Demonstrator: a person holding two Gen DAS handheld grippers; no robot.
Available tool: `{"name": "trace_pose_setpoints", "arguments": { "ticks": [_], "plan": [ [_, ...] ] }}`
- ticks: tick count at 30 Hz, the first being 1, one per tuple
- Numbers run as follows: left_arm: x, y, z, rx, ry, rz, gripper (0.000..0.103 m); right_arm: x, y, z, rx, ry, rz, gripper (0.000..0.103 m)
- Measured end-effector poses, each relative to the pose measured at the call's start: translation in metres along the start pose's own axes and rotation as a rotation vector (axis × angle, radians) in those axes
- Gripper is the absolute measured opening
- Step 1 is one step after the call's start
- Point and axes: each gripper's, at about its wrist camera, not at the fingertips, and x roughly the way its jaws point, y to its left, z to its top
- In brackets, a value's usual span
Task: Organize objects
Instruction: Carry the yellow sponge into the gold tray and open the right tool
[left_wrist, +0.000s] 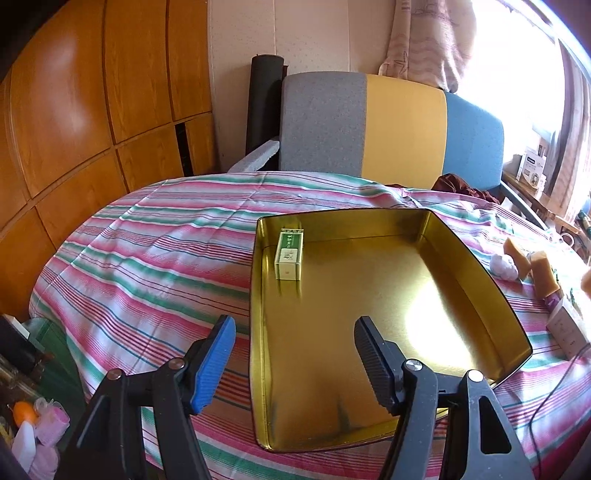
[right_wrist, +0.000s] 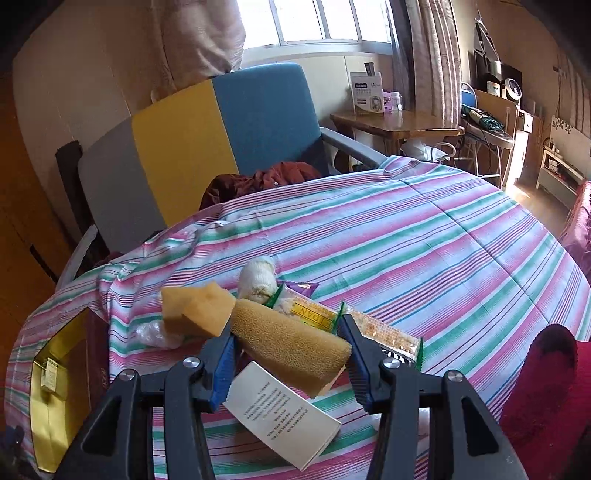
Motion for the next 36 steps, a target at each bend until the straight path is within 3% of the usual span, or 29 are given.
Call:
{"name": "trace_pose_setpoints", "arguments": {
  "ticks": [4,10,15,21,26,32,36],
  "plan": [
    [0.002,0.006,-0.002,-0.009,0.009,0.006,0.068,-0.010,0.029,0.005,-0.033,-0.005,0.080,0.052],
    [0.006,0.013,-0.004,-0.019,0.026,0.015,0.068,-0.010,0.095,-0.004,-0.108,0.061,0.267,0.052],
    [0.008,0.022,-0.006,-0.023,0.039,0.028,0.069,0.004,0.167,-0.026,-0.191,0.204,0.474,0.052],
    [0.006,0.047,-0.008,-0.045,0.048,0.061,0.070,0.029,0.259,-0.077,-0.283,0.411,0.643,0.052],
    [0.003,0.075,-0.012,-0.098,0.056,0.095,0.071,0.054,0.332,-0.115,-0.341,0.547,0.696,0.052],
    [0.007,0.091,-0.018,-0.146,0.072,0.095,0.071,0.078,0.389,-0.139,-0.323,0.610,0.699,0.056],
    [0.009,0.093,-0.020,-0.157,0.079,0.088,0.071,0.086,0.402,-0.145,-0.300,0.615,0.687,0.085]
  ]
}}
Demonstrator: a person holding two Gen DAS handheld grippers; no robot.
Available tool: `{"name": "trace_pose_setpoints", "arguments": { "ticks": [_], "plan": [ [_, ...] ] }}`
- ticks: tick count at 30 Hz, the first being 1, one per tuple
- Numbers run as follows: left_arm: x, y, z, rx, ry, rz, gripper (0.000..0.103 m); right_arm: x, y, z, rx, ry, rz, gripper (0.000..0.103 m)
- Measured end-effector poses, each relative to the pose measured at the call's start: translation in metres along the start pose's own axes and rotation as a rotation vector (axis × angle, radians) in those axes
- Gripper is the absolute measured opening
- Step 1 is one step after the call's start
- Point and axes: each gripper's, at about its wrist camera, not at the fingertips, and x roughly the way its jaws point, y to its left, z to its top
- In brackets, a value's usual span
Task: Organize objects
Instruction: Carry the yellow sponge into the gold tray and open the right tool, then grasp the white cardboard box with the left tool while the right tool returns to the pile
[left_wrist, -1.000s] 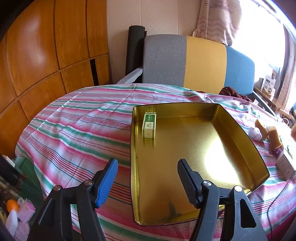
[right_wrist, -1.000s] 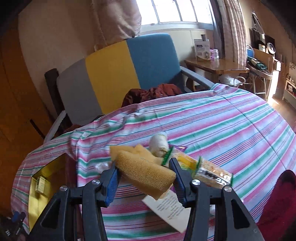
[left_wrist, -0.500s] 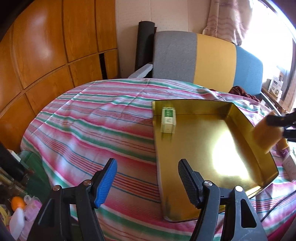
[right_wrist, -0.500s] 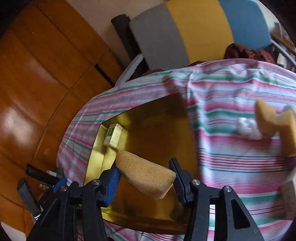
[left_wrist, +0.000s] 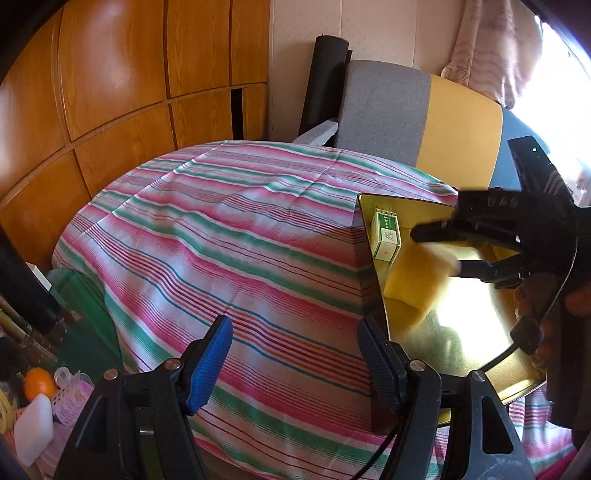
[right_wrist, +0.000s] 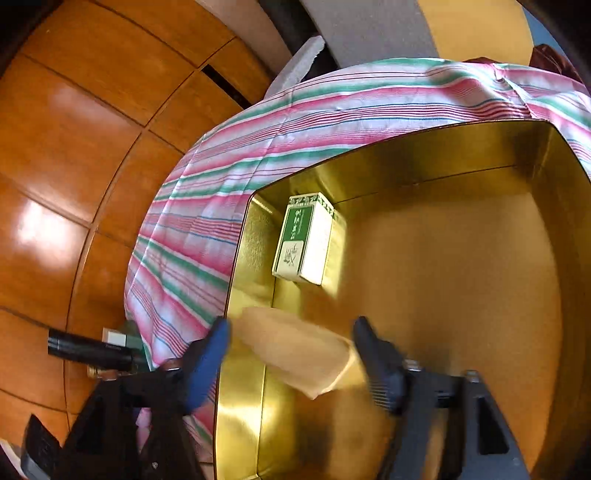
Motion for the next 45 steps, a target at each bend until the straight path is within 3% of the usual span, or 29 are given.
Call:
{"name": "trace_pose_setpoints", "arguments": {
  "ticks": [8,18,23,30,37,40,45],
  "plan": [
    [0.001,-0.001,0.000,-0.004,-0.002,0.004,0.071,-0.027,-0.012,-0.006,-0.023,-0.053,0.025,0.086],
    [-0.004,-0.020,-0.005,0.051,-0.011,-0.014,0.074,-0.101,-0.044,-0.045,-0.124,-0.161,-0.102,0.086],
    [-0.003,-0.033,-0.009,0.084,-0.004,-0.031,0.074,-0.140,-0.080,-0.062,-0.103,-0.197,-0.153,0.086],
    [-0.006,-0.057,-0.003,0.113,-0.016,-0.067,0.074,-0.218,-0.166,-0.081,0.079,-0.277,-0.257,0.086],
    [-0.017,-0.108,0.010,0.208,-0.049,-0.153,0.074,-0.303,-0.264,-0.107,0.378,-0.362,-0.376,0.086],
    [-0.022,-0.134,0.015,0.245,-0.057,-0.207,0.075,-0.316,-0.297,-0.112,0.460,-0.383,-0.387,0.086],
    [-0.035,-0.176,0.019,0.306,-0.062,-0.301,0.077,-0.306,-0.332,-0.113,0.576,-0.346,-0.353,0.086]
  ]
}}
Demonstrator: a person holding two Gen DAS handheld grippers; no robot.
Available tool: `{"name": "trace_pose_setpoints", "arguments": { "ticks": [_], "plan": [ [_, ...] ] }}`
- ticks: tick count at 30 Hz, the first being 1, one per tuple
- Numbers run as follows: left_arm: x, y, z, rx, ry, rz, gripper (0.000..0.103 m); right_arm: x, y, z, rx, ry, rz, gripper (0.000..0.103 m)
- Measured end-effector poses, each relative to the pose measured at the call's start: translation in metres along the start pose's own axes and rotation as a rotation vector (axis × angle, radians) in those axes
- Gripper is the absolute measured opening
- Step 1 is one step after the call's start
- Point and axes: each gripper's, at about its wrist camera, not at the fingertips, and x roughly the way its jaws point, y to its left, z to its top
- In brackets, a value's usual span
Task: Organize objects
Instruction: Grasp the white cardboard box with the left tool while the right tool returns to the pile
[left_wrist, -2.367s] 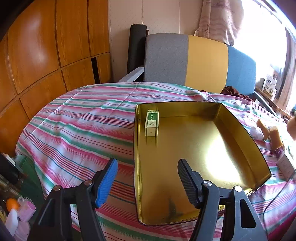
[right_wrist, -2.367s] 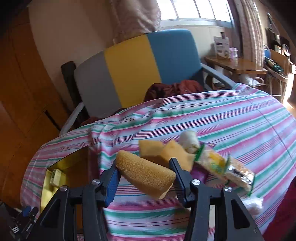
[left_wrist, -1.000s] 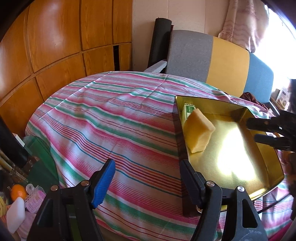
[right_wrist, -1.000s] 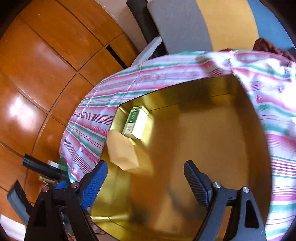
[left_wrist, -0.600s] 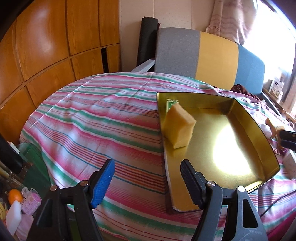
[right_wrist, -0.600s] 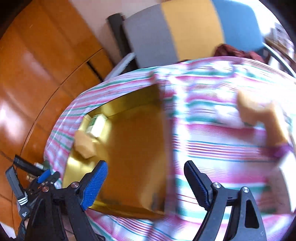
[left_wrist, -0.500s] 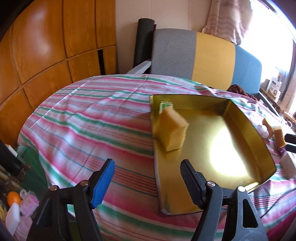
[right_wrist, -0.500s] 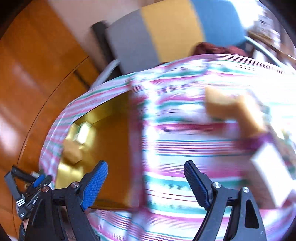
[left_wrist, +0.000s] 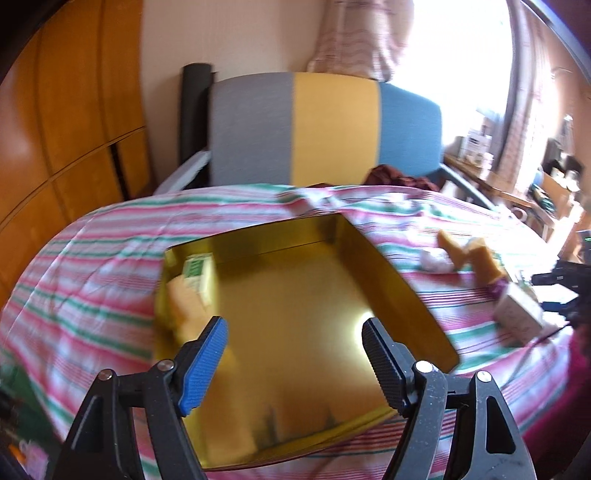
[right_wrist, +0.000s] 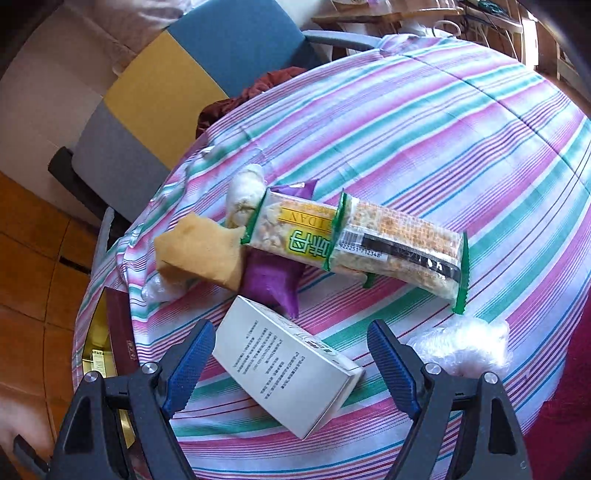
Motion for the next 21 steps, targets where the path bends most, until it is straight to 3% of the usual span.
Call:
{"name": "trace_pose_setpoints", "arguments": {
  "ticks": [4,8,13,19,21],
  "plan": [
    [0.003,-0.027,0.011,0.041,0.007,-0.067,0.078,0.011,0.007,-0.016,0.008,0.110,0.163,0.086],
    [0.006,-0.057,0.021,0.080,0.018,-0.138,0.078,0.010,0.029,-0.033,-0.037,0.209,0.390,0.086],
    [0.015,-0.095,0.032,0.128,0.037,-0.225,0.077,-0.014,0.033,-0.029,-0.111,0.105,0.320,0.086],
    [0.033,-0.151,0.036,0.210,0.073,-0.318,0.078,-0.058,-0.008,-0.016,-0.078,-0.211,0.048,0.086],
    [0.040,-0.174,0.034,0.257,0.093,-0.350,0.078,-0.067,-0.025,-0.015,-0.047,-0.282,0.023,0.086]
  ]
}}
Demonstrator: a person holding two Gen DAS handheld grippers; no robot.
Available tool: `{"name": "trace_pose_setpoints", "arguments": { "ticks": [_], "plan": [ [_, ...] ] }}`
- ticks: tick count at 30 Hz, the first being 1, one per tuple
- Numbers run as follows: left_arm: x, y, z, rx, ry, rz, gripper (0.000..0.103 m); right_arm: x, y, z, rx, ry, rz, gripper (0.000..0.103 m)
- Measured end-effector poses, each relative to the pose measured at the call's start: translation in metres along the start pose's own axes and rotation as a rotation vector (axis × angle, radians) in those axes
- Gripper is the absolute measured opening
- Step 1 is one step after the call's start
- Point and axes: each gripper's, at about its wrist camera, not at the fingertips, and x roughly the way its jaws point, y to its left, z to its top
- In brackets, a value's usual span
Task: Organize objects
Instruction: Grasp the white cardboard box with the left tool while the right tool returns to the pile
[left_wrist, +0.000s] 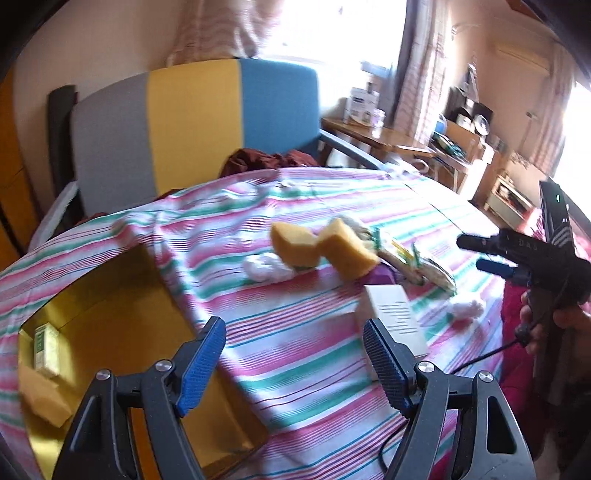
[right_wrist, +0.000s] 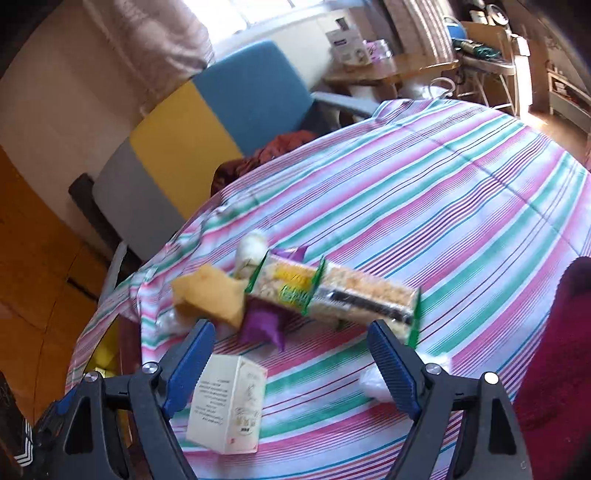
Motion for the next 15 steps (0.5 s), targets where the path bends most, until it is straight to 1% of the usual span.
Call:
{"name": "trace_pose_setpoints", "arguments": {
  "ticks": [2,5,7,11,15],
  "plan": [
    [0.016,-0.018,0.002,0.035,0.032,-0.033,0.079,-0.002,-0.013,0.001,0.072,-0.021,0.038,0.086],
    [0.037,-0.037,0.003,0.064,0.073,-0.072,0.079,-0.008,-0.023,0.004,0.113,-0.074,0.080,0.086],
    [0.046,-0.045,0.004,0.083,0.089,-0.091,0.080,-0.009,-0.026,0.004,0.138,-0.072,0.115,0.086],
    [0.069,-0.063,0.010,0.115,0.123,-0.114,0.081,-0.007,-0.032,0.005,0.175,-0.070,0.156,0.086],
    [0.095,-0.075,0.020,0.105,0.169,-0.137,0.081,-0.008,-0.041,0.002,0.240,-0.096,0.164,0.086]
  ]
}}
